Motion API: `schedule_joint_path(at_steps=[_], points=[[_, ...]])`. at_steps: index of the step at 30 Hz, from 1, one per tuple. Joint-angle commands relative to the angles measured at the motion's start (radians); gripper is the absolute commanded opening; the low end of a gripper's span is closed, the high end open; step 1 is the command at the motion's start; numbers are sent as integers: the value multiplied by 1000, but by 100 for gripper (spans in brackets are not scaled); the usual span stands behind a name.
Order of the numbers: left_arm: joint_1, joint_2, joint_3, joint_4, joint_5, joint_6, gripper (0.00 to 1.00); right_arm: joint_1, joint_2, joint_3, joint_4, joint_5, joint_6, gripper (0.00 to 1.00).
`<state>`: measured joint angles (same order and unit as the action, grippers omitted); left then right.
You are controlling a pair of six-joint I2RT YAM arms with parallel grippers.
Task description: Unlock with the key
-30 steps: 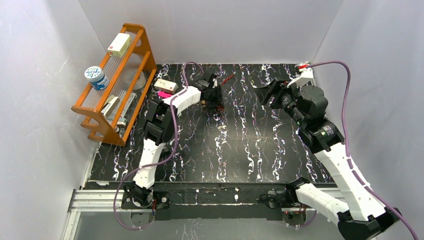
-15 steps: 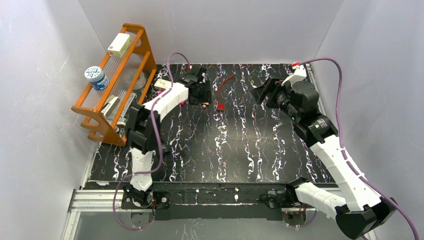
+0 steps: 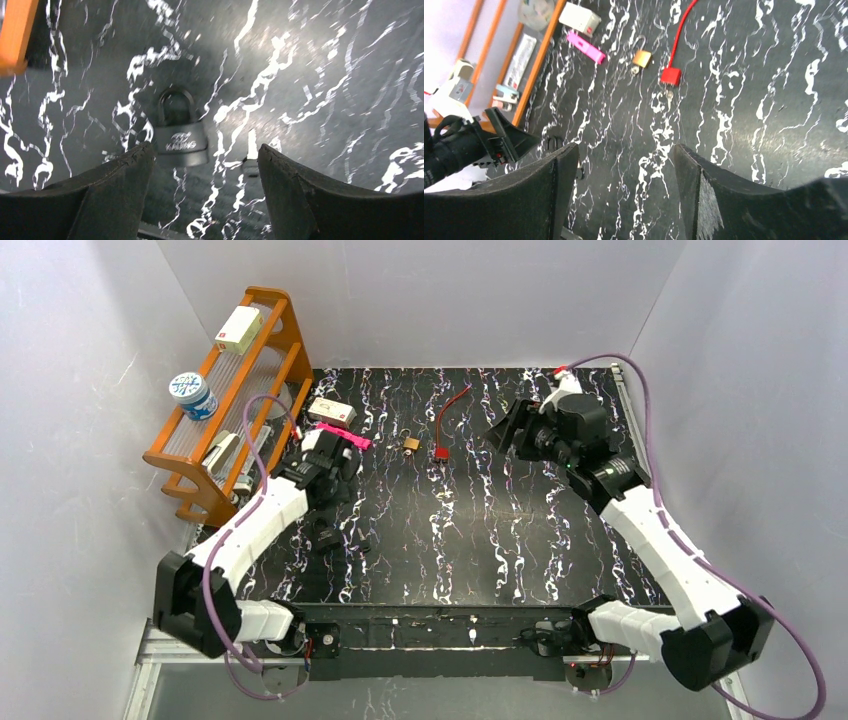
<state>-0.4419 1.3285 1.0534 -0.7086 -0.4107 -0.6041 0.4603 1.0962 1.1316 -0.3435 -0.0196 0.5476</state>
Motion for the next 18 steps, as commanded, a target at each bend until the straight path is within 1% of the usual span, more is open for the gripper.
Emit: schedule_joint_path(at_steps=[1, 4, 5, 10, 12, 15, 18], points=[[6, -101, -109, -65, -26, -97, 74, 1, 57, 34, -22, -101, 16, 75], [6, -148, -153, -87, -33, -137, 74, 17, 125, 20, -16, -186, 26, 70], [6, -160, -165, -93, -43, -150, 74, 36, 151, 18, -21, -194, 27, 70], [6, -188, -229, -95, -50, -197, 75, 173, 313, 55, -70, -149, -8, 70], [6, -199, -236, -103, -53, -218, 75, 239, 408, 92, -98, -124, -27, 71], [7, -252, -223, -136, -111, -251, 75, 348, 526, 161, -135, -63, -44, 72], [7, -315, -196, -179, -183, -286, 75, 448, 643, 262, -147, -45, -72, 72]])
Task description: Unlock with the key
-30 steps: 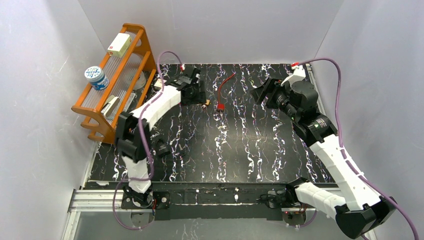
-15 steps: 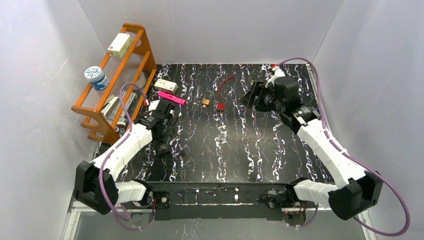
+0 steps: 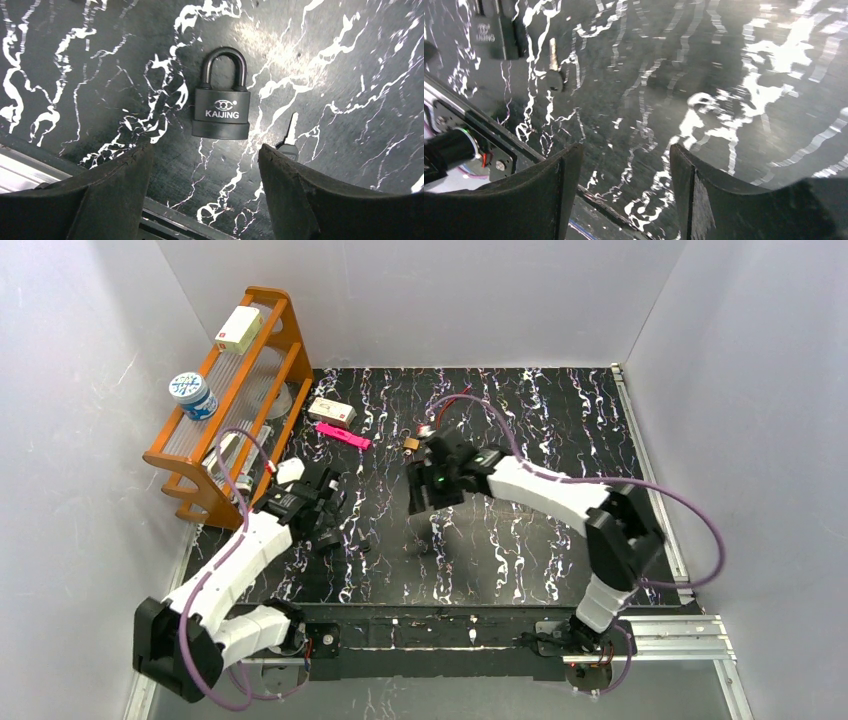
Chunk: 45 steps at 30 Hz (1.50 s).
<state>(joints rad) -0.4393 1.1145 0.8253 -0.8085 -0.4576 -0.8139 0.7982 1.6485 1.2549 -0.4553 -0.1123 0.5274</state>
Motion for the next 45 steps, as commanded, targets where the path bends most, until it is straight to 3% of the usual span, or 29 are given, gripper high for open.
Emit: schedule_joint_path(at_steps=[1, 5, 14, 24, 35, 45], points=[[4, -125, 45, -101, -161, -96, 75, 145, 139, 189, -60, 55, -60, 72], [5, -214, 102, -175, -244, -155, 75, 225, 305, 364, -163, 97, -61, 71], [4, -329, 225, -247, -401, -195, 76, 320, 531, 567, -263, 173, -71, 66], [4, -327, 229, -206, -396, -178, 77, 367, 708, 783, -355, 319, -127, 66], [5, -309, 228, -186, -377, -170, 77, 406, 734, 785, -371, 378, -184, 65], [4, -313, 214, -168, -356, -181, 77, 406, 637, 733, -359, 487, -157, 49]])
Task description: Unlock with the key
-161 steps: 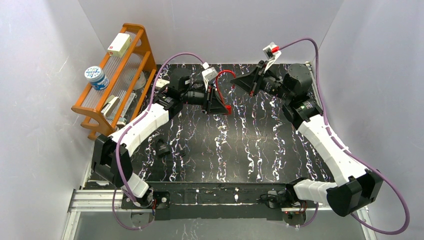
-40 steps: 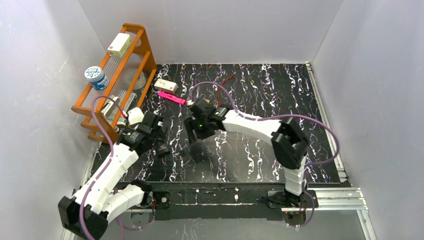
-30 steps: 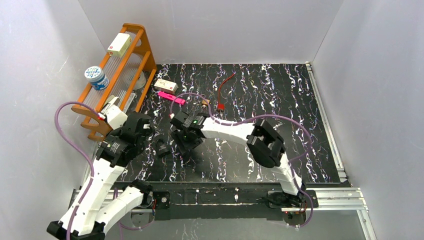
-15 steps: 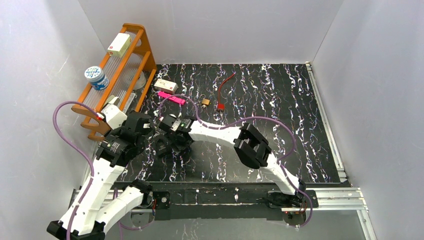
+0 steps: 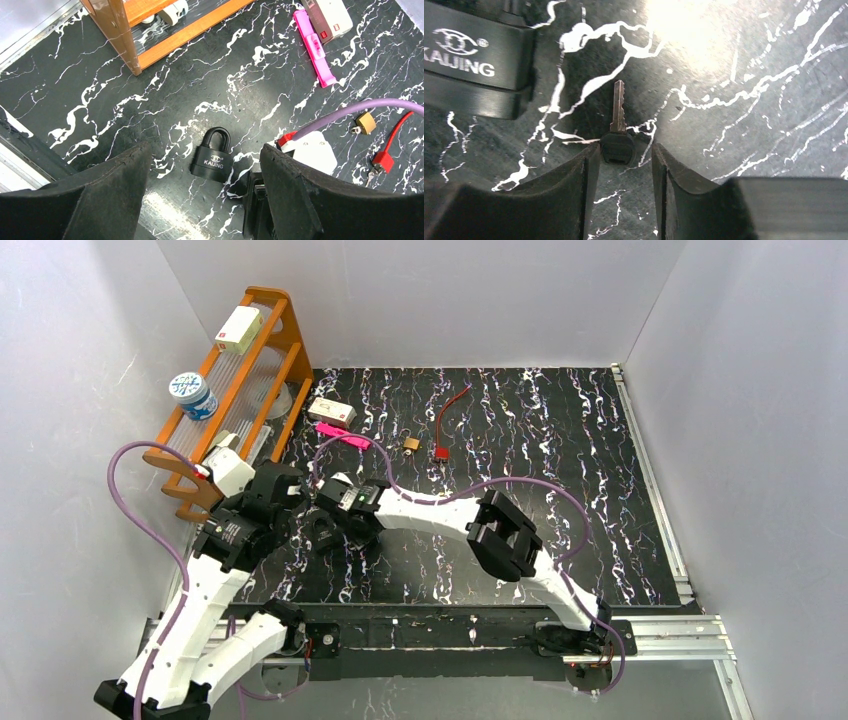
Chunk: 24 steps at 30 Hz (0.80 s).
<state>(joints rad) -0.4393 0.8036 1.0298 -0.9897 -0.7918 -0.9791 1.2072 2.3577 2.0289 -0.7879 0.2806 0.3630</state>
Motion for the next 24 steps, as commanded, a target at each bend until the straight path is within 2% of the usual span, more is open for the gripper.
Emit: schedule_joint_path(at_steps=[1, 6, 10, 14, 20, 24], points=[[5, 1, 14, 16, -21, -13, 77, -3, -88, -54, -14, 101, 9, 48], [5, 4, 24, 25, -17, -1, 77, -3, -204, -155, 122, -1, -13, 45], [4, -9, 25, 33, -18, 2, 77, -3, -263, -192, 191, -89, -25, 53], [4, -14, 31, 40, -17, 14, 77, -4, -228, -172, 171, -113, -30, 61], [5, -21, 29, 35, -10, 17, 77, -2, -156, -132, 129, -112, -64, 61], [4, -28, 18, 39, 1, 17, 77, -3, -120, -102, 83, -54, -71, 62]])
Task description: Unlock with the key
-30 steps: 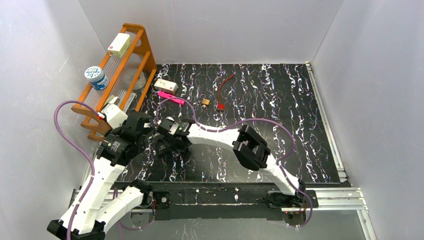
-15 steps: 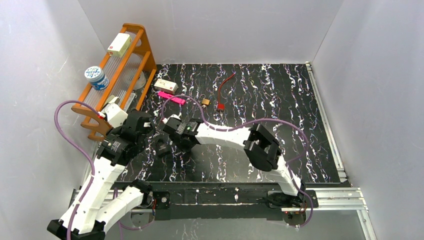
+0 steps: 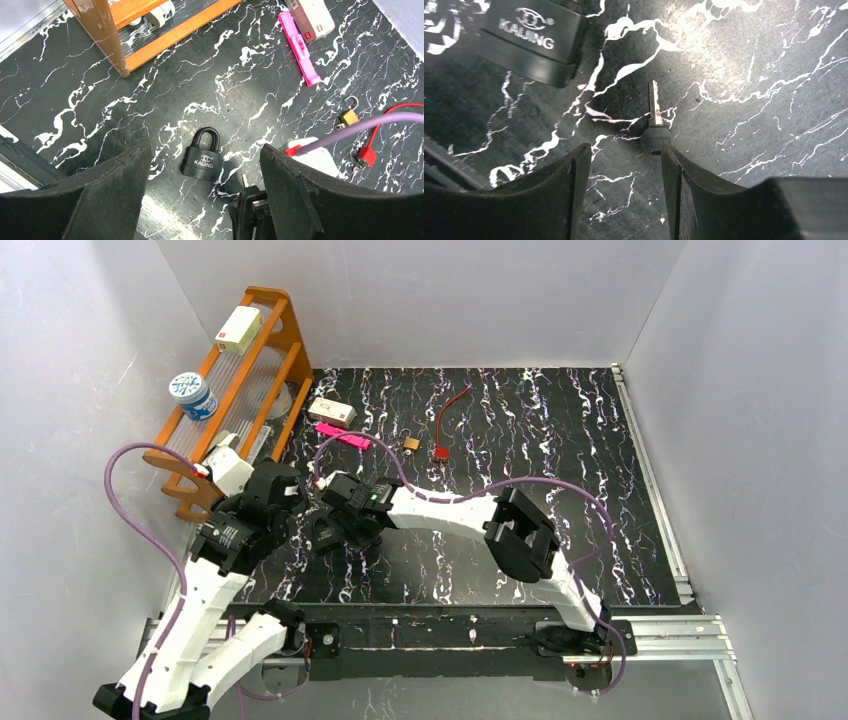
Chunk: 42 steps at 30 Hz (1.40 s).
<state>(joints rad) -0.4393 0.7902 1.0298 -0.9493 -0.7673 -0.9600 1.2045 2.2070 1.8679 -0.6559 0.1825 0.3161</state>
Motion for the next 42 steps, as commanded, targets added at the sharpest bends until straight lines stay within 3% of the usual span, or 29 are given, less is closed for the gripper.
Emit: schedule_joint_path(at_steps=[1, 8, 21, 37, 42], points=[[5, -15, 16, -2, -22, -2, 77, 0, 34, 63, -60, 59, -24, 63], [5, -7, 3, 13, -2, -1, 77, 0, 66, 62, -88, 90, -41, 65], [4, 33, 28, 33, 24, 42, 78, -5, 106, 51, -76, -29, -106, 60], [5, 45, 16, 56, 46, 52, 78, -68, 135, 53, -47, -25, -57, 58], [5, 47, 9, 63, 50, 52, 78, -68, 134, 42, -42, -22, -54, 53]])
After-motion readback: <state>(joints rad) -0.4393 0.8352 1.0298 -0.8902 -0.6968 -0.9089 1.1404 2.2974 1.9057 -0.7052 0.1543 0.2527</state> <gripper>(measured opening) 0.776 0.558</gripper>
